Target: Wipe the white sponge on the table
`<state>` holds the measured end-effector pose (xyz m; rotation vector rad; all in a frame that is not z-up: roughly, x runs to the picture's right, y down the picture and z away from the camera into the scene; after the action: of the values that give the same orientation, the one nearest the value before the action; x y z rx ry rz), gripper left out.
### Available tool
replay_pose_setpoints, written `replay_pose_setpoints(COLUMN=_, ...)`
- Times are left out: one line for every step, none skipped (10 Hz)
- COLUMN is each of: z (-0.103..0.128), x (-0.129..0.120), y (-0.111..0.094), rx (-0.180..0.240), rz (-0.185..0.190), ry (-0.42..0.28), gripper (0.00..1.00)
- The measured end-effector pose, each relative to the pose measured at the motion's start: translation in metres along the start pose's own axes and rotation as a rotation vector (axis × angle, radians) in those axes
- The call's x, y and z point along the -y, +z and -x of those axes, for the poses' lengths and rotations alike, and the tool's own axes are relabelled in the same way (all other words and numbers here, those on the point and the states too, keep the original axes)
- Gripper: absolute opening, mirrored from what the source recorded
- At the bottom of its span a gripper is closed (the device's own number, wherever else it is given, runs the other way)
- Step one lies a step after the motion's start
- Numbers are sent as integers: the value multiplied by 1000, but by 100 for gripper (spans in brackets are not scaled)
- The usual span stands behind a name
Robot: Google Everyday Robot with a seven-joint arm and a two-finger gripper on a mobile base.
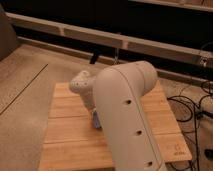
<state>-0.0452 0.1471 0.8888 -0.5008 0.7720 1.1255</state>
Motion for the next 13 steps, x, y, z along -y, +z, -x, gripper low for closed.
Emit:
replay_pose_setpoints(z=11, x=1, y=-2, rx=5, rz=-11, ry=-12, gripper=0)
replay_pose_setpoints(z=22, x=0, y=-6, rx=20, rz=-24, ry=-26, gripper=3)
replay_pose_setpoints(z=35, x=-3, y=-15, rx=42, rz=-27, ry=-40, gripper=14)
replay_pose_setpoints(z=40, x=-5, y=-21, rx=57, rz=-28, ry=-46, gripper=22)
replay_pose_setpoints(z=43, x=-8, y=-29, rx=75, rz=-28, ry=-53, gripper=32)
replay_pose_setpoints(z=41, x=-10, y=-35, rx=87, rz=-26, ry=-57, gripper=43)
replay_pose_setpoints(z=36, x=-11, y=-38, rx=91, rz=-20, ry=-48, gripper=52)
replay_pose_setpoints(z=29, x=-12, y=-37, rx=91, rz=-10, ry=-35, gripper=63)
replay_pose_setpoints(z=21, x=-12, y=-35, rx=89, rz=3, ry=-21, gripper=74)
replay_pose_setpoints(z=17, x=-12, y=-34, rx=87, rz=12, ry=-14, gripper=79)
replay_pose_setpoints(z=14, x=-11, y=-33, rx=87, rz=19, ry=-7, gripper=80)
replay_pose_setpoints(z=13, x=-10, y=-32, rx=89, rz=25, ry=-2, gripper=80)
replay_pose_setpoints(z=12, x=-8, y=-32, rx=94, rz=30, ry=2, gripper=80)
